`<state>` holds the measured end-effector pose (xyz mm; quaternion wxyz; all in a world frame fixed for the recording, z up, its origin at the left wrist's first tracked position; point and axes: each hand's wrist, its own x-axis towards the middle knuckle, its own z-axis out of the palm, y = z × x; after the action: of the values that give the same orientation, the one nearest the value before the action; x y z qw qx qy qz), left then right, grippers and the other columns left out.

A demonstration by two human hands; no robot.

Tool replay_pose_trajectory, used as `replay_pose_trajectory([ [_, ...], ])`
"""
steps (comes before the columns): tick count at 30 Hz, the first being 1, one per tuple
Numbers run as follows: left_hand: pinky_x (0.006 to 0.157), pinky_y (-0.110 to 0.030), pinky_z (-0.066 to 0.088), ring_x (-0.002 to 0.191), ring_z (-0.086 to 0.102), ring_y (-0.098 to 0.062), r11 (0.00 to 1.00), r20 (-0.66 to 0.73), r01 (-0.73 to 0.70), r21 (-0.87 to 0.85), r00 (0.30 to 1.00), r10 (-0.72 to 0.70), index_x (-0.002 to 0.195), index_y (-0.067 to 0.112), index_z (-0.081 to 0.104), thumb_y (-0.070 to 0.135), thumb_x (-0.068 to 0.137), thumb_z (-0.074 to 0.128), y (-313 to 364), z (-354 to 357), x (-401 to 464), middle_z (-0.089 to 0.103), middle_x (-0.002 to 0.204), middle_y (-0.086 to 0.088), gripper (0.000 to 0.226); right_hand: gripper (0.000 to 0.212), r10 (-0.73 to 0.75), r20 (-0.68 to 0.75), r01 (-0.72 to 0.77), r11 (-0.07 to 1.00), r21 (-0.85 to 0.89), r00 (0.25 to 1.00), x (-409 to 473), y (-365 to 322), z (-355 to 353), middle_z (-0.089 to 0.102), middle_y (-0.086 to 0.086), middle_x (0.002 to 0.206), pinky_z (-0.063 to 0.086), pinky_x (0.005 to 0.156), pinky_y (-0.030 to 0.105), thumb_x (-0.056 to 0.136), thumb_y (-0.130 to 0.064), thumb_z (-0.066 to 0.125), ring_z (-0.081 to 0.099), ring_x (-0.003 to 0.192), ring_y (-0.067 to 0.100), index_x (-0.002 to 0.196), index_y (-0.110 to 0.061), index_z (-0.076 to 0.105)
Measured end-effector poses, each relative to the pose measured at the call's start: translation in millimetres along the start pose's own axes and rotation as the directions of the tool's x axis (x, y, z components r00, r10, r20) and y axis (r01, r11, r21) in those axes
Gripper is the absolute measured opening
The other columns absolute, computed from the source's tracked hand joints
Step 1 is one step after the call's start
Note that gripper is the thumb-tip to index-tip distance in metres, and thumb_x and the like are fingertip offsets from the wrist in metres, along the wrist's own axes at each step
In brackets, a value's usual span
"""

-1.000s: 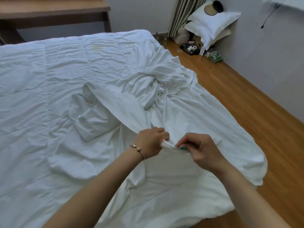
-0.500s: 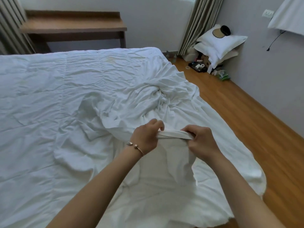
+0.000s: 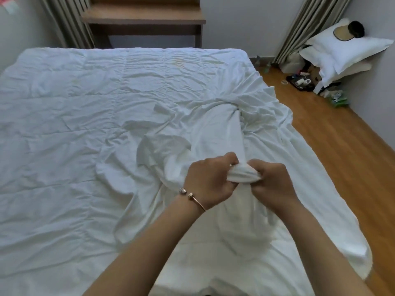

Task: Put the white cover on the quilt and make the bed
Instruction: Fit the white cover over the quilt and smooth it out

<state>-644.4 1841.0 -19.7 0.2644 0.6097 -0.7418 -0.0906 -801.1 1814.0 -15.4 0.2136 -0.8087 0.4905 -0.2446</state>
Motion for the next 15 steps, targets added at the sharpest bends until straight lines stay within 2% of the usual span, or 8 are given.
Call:
replay_pose_trajectory([
  [3, 0.062, -0.027, 0.036, 0.089, 0.061, -0.019, 0.982, 0.184, 0.023, 0.186, 0.981, -0.058, 0.095, 0.027, 0.062, 0.048, 0.092, 0.053, -60, 15, -4, 0.063, 0.098, 0.007, 0.023, 0.047, -0.015, -0.195, 0.060, 0.973, 0.224, 0.981, -10, 7, -44, 0.073, -0.012, 0.078, 0.051, 0.061, 0.018, 0.055, 0.005, 0.046, 0.067, 0.072, 0.003, 0.081, -0.021, 0.075],
  [5, 0.067, -0.027, 0.035, 0.096, 0.059, -0.021, 0.958, 0.272, 0.126, 0.258, 0.942, -0.197, 0.082, 0.026, 0.060, 0.047, 0.092, 0.048, -105, 20, -10, 0.064, 0.095, 0.005, 0.026, 0.057, 0.073, -0.287, 0.003, 0.967, 0.256, 0.955, -23, 15, -73, 0.072, -0.017, 0.087, 0.048, 0.064, 0.013, 0.062, 0.021, 0.050, 0.066, 0.076, 0.000, 0.084, -0.026, 0.072],
  [7, 0.084, -0.028, 0.036, 0.097, 0.057, -0.023, 0.954, 0.277, 0.196, 0.228, 0.926, -0.257, 0.064, 0.026, 0.047, 0.047, 0.087, 0.044, -139, 20, -17, 0.060, 0.079, 0.001, 0.031, 0.063, 0.245, -0.330, -0.223, 0.969, 0.102, 0.912, -19, 44, -83, 0.072, -0.012, 0.089, 0.052, 0.074, 0.027, 0.073, 0.016, 0.058, 0.066, 0.085, 0.010, 0.083, -0.046, 0.066],
  [9, 0.097, -0.031, 0.037, 0.100, 0.059, -0.031, 0.952, 0.302, 0.221, 0.213, 0.912, -0.279, 0.068, 0.025, 0.051, 0.037, 0.088, 0.044, -143, 17, -20, 0.059, 0.080, -0.006, 0.024, 0.049, 0.455, -0.137, -0.472, 0.801, -0.368, 0.880, -16, 45, -72, 0.063, -0.003, 0.125, 0.039, 0.101, 0.047, 0.080, -0.019, 0.072, 0.056, 0.116, 0.027, 0.110, -0.053, 0.056],
  [10, 0.090, -0.033, 0.042, 0.102, 0.059, -0.033, 0.955, 0.311, 0.187, 0.229, 0.916, -0.254, 0.082, 0.022, 0.059, 0.033, 0.088, 0.043, -129, 15, -19, 0.064, 0.089, -0.009, 0.021, 0.071, 0.492, -0.041, -0.446, 0.747, -0.494, 0.870, -15, 38, -53, 0.044, -0.001, 0.148, 0.025, 0.113, 0.051, 0.074, -0.039, 0.079, 0.041, 0.135, 0.026, 0.134, -0.047, 0.042],
  [12, 0.073, -0.035, 0.042, 0.099, 0.061, -0.034, 0.975, 0.300, -0.003, 0.220, 0.952, -0.065, 0.107, 0.018, 0.061, 0.031, 0.088, 0.047, -88, 11, -21, 0.068, 0.101, -0.009, 0.027, 0.123, 0.304, 0.155, -0.218, 0.884, -0.412, 0.940, -19, 7, 0, 0.014, -0.011, 0.160, 0.005, 0.120, 0.046, 0.059, -0.060, 0.081, 0.014, 0.148, 0.013, 0.154, -0.035, 0.007],
  [13, 0.068, -0.034, 0.040, 0.094, 0.062, -0.032, 0.974, 0.281, -0.115, 0.197, 0.958, 0.056, 0.109, 0.018, 0.060, 0.029, 0.086, 0.052, -70, 7, -24, 0.069, 0.099, -0.006, 0.026, 0.124, 0.191, 0.220, -0.111, 0.938, -0.328, 0.957, -19, -14, 28, 0.019, -0.015, 0.157, 0.010, 0.120, 0.042, 0.059, -0.057, 0.080, 0.018, 0.146, 0.009, 0.154, -0.036, 0.003],
  [15, 0.063, -0.030, 0.036, 0.086, 0.063, -0.029, 0.978, 0.220, -0.154, 0.138, 0.968, 0.121, 0.105, 0.019, 0.060, 0.030, 0.084, 0.059, -59, -9, -34, 0.069, 0.092, -0.003, 0.024, 0.077, 0.081, 0.209, -0.031, 0.972, -0.234, 0.975, -20, -36, 70, 0.061, -0.008, 0.127, 0.045, 0.097, 0.037, 0.075, -0.030, 0.073, 0.058, 0.118, 0.019, 0.143, -0.033, 0.038],
])
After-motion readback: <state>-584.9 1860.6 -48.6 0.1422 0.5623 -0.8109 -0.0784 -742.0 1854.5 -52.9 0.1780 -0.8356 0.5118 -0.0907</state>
